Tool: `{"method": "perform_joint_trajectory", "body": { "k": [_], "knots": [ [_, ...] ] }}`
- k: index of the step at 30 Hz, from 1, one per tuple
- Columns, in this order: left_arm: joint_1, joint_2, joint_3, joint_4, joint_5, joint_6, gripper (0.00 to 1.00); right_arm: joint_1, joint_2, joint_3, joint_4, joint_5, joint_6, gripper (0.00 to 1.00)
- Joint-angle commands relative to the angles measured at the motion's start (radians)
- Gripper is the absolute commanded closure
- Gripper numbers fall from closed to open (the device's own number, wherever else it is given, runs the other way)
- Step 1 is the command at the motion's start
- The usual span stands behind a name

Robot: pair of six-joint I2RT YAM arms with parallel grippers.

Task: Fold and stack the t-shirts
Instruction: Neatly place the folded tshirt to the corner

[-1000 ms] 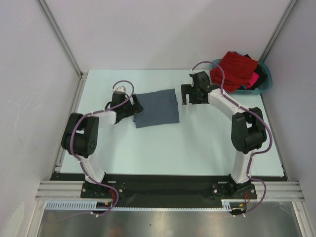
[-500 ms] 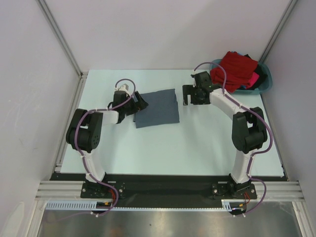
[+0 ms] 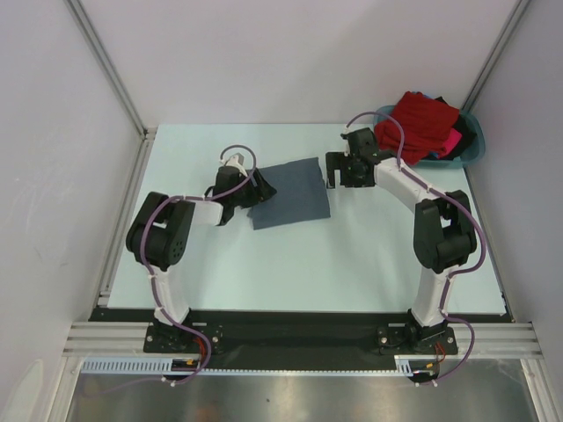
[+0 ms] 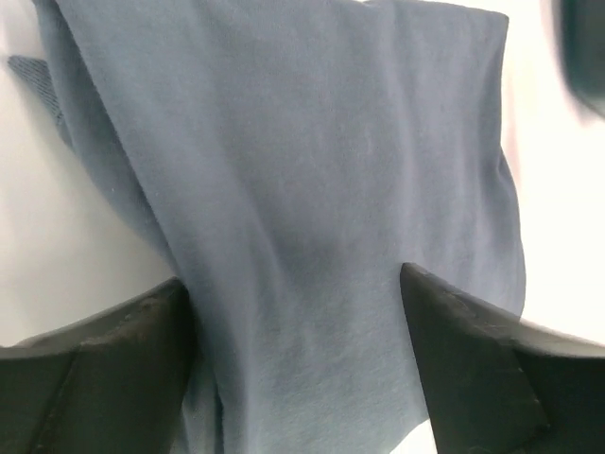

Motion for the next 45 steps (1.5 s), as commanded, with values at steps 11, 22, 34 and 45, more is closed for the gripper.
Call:
{"method": "perform_joint_trajectory", "body": {
  "k": [11,22,34,45],
  "knots": [
    [-0.029,0.054,0.058,-0.102,0.065,0.003,1.00,-0.013,-0.020,-0.020,0.005,-0.013,0.007,0.00],
    [0.110,0.114,0.534,-0.430,0.072,0.162,1.00,-0.020,-0.051,-0.043,0.003,-0.026,0.014,0.00],
    [0.304,0.449,1.131,-0.792,0.112,0.339,0.99,-0.021,-0.071,-0.043,-0.010,-0.039,0.016,0.00],
    [0.523,0.571,1.388,-0.888,0.094,0.408,1.00,-0.020,-0.011,-0.008,-0.030,-0.044,0.013,0.00]
  ]
}}
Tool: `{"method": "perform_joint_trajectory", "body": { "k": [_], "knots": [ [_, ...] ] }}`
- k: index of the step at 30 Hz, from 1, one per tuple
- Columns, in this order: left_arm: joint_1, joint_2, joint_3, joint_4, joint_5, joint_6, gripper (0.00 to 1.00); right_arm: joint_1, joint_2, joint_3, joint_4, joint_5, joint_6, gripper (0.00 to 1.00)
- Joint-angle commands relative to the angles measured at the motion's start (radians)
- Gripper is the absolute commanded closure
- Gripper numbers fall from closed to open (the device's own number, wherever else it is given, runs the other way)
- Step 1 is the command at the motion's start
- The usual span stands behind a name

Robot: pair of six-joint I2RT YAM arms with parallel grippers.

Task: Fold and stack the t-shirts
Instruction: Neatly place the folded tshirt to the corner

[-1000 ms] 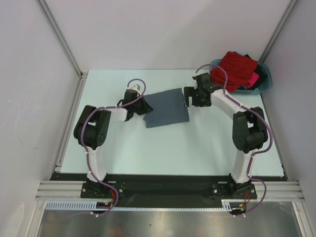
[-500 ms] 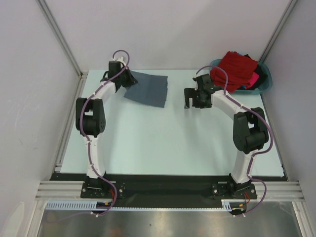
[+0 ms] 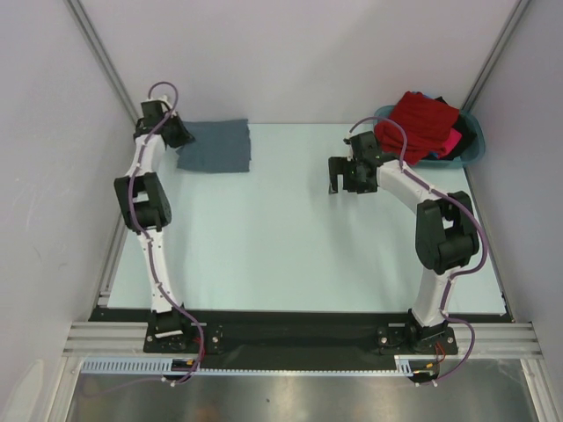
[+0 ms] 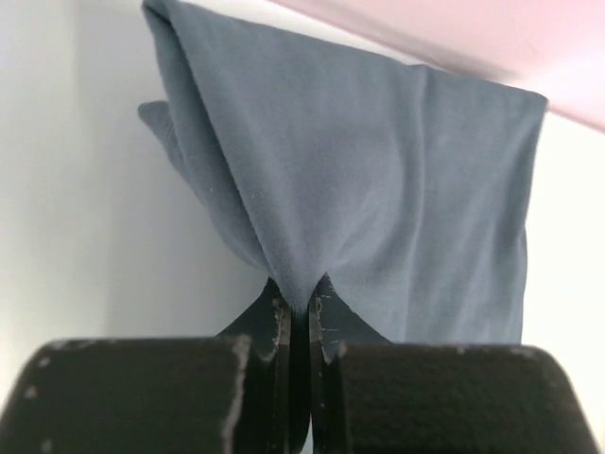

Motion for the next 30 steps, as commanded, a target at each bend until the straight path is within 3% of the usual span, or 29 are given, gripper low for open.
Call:
{"method": "perform_joint_trajectory", "body": {
  "k": [1,12,20,27,29,30],
  "knots": [
    [0.068,-0.015,0.078,-0.010,-0.018,0.060,1.00,-0.004,0.010,0.047,-0.011,-0.012,0.004,0.00],
    [0.184,0.008,0.167,-0.042,-0.105,0.161,1.00,0.013,0.049,0.076,-0.016,-0.024,0.009,0.00],
    [0.195,0.010,0.138,0.039,-0.263,0.200,1.00,0.019,0.072,0.086,-0.020,-0.047,0.013,0.00],
    [0.195,0.051,0.176,0.110,-0.317,0.226,1.00,0.025,0.091,0.099,-0.023,-0.062,0.017,0.00],
    [0.195,0.054,0.170,0.145,-0.343,0.226,0.95,0.030,0.098,0.109,-0.031,-0.062,0.017,0.00],
    [0.195,0.062,0.171,0.154,-0.340,0.229,0.78,0.031,0.101,0.113,-0.031,-0.062,0.015,0.00]
  ]
}}
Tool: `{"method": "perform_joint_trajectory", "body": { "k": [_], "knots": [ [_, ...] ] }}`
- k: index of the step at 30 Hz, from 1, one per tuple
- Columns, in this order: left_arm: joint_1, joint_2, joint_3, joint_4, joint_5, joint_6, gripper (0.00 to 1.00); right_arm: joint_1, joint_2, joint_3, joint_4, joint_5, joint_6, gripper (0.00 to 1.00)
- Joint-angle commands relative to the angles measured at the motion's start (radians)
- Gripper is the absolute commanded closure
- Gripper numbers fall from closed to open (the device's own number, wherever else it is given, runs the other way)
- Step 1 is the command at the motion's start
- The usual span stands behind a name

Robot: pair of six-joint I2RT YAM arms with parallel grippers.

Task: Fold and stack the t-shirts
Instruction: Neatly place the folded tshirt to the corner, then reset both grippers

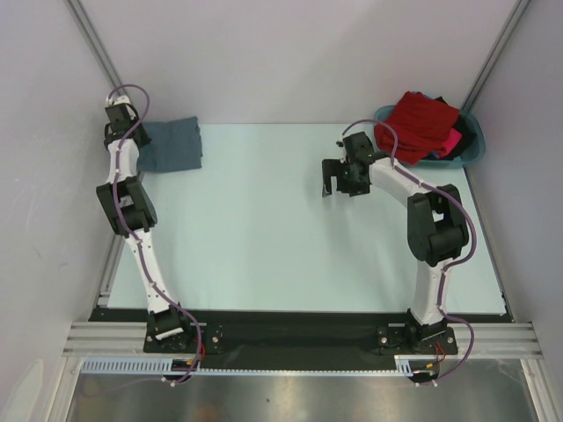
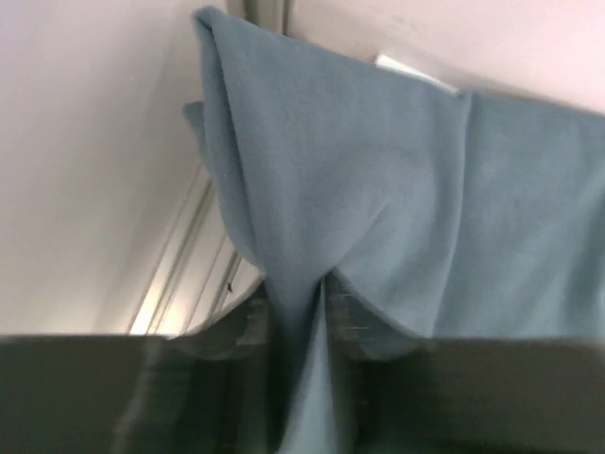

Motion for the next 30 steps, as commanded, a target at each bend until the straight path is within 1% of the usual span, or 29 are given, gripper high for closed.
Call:
{"method": "perform_joint_trajectory", "body": {
  "k": [1,2,3,4,6,10,12,13,15,16,17,18,19,20,21,22,23,24,25,26,27,28,29,30],
  "knots": [
    [0.007,0.004,0.050,0.118,-0.050,0.025,0.67,0.012,0.011,0.049,-0.014,-0.012,0.009,0.00],
    [0.005,0.002,0.048,0.126,-0.052,0.022,0.56,0.013,0.013,0.051,-0.014,-0.013,0.007,0.00],
    [0.005,-0.001,0.045,0.132,-0.055,0.021,0.37,0.017,0.016,0.051,-0.012,-0.013,0.008,0.00],
    [0.005,-0.013,0.025,0.138,-0.058,0.021,0.33,0.018,0.017,0.052,-0.015,-0.015,0.010,0.00],
    [0.004,-0.041,-0.013,0.180,-0.059,0.027,0.30,0.020,0.022,0.054,-0.012,-0.024,0.012,0.00],
    [-0.024,-0.159,-0.134,0.238,-0.084,0.054,0.29,0.029,0.028,0.052,-0.005,-0.041,0.019,0.00],
    [-0.051,-0.202,-0.163,0.263,-0.070,0.068,0.28,0.036,0.023,0.043,0.000,-0.047,0.021,0.00],
    [-0.060,-0.221,-0.164,0.258,-0.049,0.071,0.28,0.041,0.022,0.039,0.008,-0.048,0.021,0.00],
    [-0.109,-0.283,-0.170,0.229,-0.052,0.076,0.28,0.047,0.008,0.028,0.017,-0.056,0.025,0.00],
    [-0.128,-0.306,-0.182,0.223,-0.052,0.068,0.23,0.050,0.002,0.013,0.028,-0.059,0.027,0.00],
    [-0.166,-0.359,-0.197,0.218,-0.049,0.055,0.05,0.049,-0.013,0.005,0.032,-0.061,0.028,0.00],
    [-0.186,-0.378,-0.206,0.211,-0.038,0.030,0.00,0.050,-0.023,-0.004,0.037,-0.059,0.030,0.00],
    [-0.205,-0.398,-0.216,0.200,0.011,0.018,0.00,0.049,-0.033,-0.021,0.043,-0.059,0.032,0.00],
    [-0.238,-0.415,-0.217,0.171,0.092,0.001,0.00,0.049,-0.046,-0.030,0.044,-0.061,0.032,0.00],
    [-0.255,-0.448,-0.222,0.158,0.103,-0.046,0.00,0.049,-0.070,-0.041,0.048,-0.061,0.027,0.00],
    [-0.277,-0.468,-0.239,0.142,0.106,-0.063,0.00,0.050,-0.085,-0.050,0.052,-0.059,0.025,0.00],
    [-0.322,-0.490,-0.257,0.116,0.108,-0.067,0.00,0.050,-0.099,-0.073,0.054,-0.058,0.024,0.00],
    [-0.350,-0.555,-0.288,0.112,0.065,-0.071,0.00,0.049,-0.127,-0.083,0.054,-0.055,0.021,0.00],
    [-0.385,-0.589,-0.367,0.114,0.048,-0.059,0.00,0.049,-0.141,-0.096,0.060,-0.055,0.022,0.00],
    [-0.446,-0.629,-0.415,0.126,0.018,-0.054,0.00,0.047,-0.154,-0.109,0.063,-0.053,0.021,0.00],
    [-0.473,-0.663,-0.458,0.126,-0.016,-0.054,0.00,0.047,-0.171,-0.135,0.067,-0.053,0.021,0.00],
    [-0.522,-0.733,-0.542,0.137,-0.027,-0.051,0.00,0.047,-0.196,-0.148,0.075,-0.053,0.021,0.00],
    [-0.544,-0.764,-0.587,0.138,-0.029,-0.056,0.00,0.047,-0.211,-0.161,0.078,-0.051,0.022,0.00],
    [-0.563,-0.791,-0.623,0.134,-0.065,-0.083,0.00,0.049,-0.224,-0.185,0.080,-0.050,0.021,0.00]
  ]
}}
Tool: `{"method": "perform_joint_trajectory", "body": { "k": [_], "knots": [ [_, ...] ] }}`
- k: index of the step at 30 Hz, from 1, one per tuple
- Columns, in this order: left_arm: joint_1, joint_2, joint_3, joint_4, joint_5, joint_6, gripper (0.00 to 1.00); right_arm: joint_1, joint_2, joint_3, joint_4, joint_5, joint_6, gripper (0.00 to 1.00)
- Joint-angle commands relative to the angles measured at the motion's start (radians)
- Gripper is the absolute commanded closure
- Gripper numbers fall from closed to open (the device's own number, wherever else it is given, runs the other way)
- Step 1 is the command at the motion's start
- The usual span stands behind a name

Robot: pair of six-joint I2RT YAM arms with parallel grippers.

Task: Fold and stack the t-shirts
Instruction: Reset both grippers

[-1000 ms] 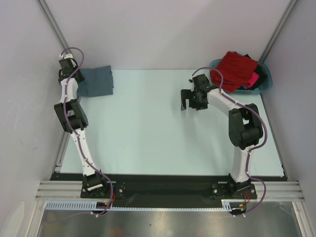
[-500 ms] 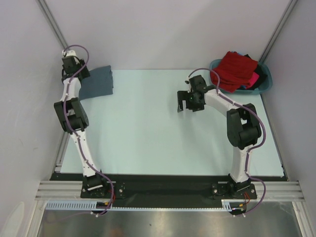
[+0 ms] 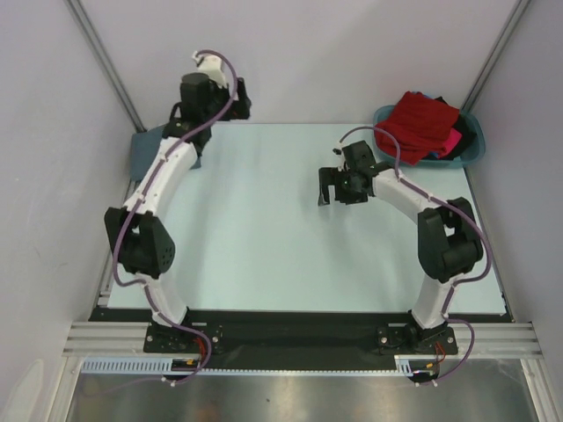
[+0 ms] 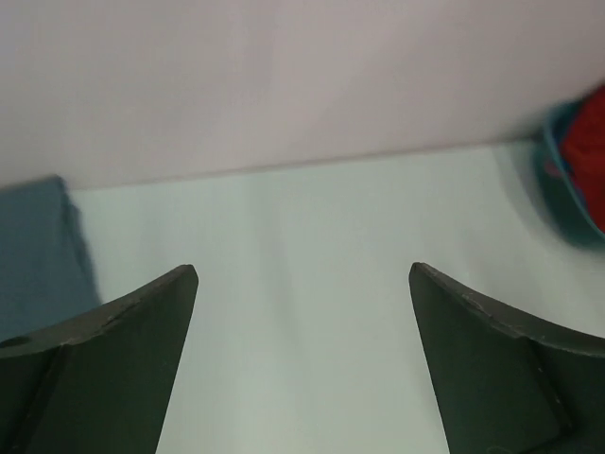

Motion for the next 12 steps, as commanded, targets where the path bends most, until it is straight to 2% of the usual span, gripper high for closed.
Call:
{"method": "perform_joint_trajectory", "body": {
  "k": [1,3,4,7,12],
  "knots": [
    [-0.053,-0.152,-0.174,-0.029,-0.071,-0.059,0.00,-0.003,-0.117,-0.048,0.047,0.003,0.006,0.00],
    [-0.100,-0.221,-0.274,0.011,-0.048,-0.070,0.00,-0.003,-0.139,-0.078,0.059,0.008,0.012,0.00],
    [-0.134,-0.291,-0.383,0.040,-0.070,-0.070,0.00,-0.003,-0.154,-0.100,0.067,0.005,0.012,0.00],
    [-0.169,-0.388,-0.550,0.109,-0.067,-0.066,0.00,-0.003,-0.167,-0.118,0.065,0.010,0.009,0.00],
    [-0.206,-0.572,-0.713,0.135,-0.160,-0.100,0.00,-0.001,-0.196,-0.125,0.049,0.065,0.012,0.00]
  ]
}}
